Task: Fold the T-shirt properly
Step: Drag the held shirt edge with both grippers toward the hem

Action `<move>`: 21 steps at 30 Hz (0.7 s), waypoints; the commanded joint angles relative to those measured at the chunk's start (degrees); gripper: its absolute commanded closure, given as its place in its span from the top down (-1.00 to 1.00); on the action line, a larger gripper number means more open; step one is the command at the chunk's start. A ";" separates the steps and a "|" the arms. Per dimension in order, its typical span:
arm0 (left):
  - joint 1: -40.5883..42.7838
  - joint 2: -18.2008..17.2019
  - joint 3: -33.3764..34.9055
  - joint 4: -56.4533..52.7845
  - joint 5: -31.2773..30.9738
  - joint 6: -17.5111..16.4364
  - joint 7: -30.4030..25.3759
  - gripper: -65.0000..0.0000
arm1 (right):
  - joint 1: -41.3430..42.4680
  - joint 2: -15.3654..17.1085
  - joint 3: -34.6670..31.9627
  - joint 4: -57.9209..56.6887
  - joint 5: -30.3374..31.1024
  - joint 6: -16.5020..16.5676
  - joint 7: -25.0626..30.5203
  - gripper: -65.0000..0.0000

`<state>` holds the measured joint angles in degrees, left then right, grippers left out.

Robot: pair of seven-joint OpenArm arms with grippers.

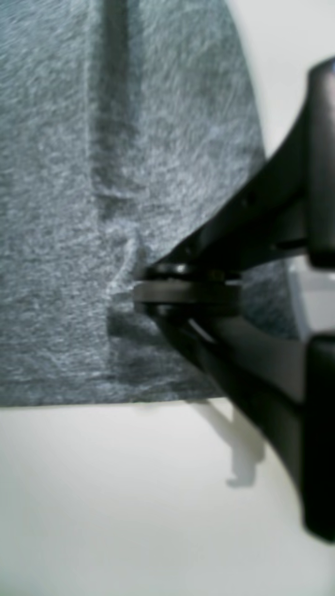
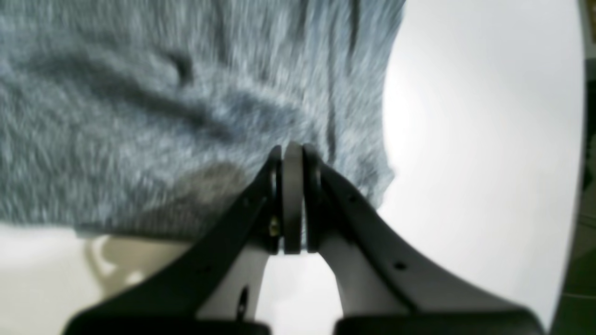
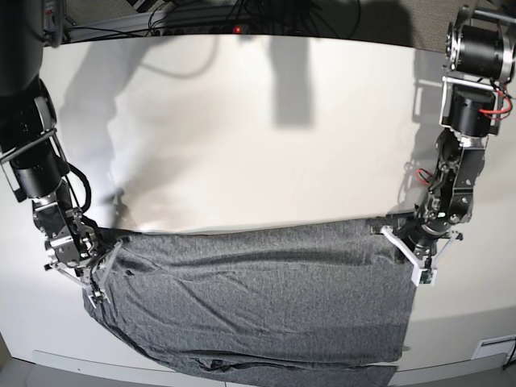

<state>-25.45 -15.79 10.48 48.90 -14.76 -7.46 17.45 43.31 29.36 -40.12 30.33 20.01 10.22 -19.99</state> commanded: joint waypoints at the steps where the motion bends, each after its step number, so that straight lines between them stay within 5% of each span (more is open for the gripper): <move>1: -2.27 -0.24 -0.31 -0.63 -0.24 0.24 -2.10 -1.00 | 2.05 0.68 0.46 -0.87 0.02 0.26 2.99 -1.00; 8: -5.95 1.38 -0.31 -12.39 -6.56 -1.44 -2.97 -1.00 | 2.03 -0.15 0.46 -7.89 -0.04 5.90 7.28 -1.00; 21: -1.16 1.46 -0.31 -12.81 -6.60 -6.32 4.37 -1.00 | -3.58 5.25 0.52 -8.46 2.23 8.31 6.25 -1.00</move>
<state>-27.40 -14.41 10.04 36.71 -22.15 -13.67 15.77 39.38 33.39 -39.72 22.13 23.14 18.00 -10.35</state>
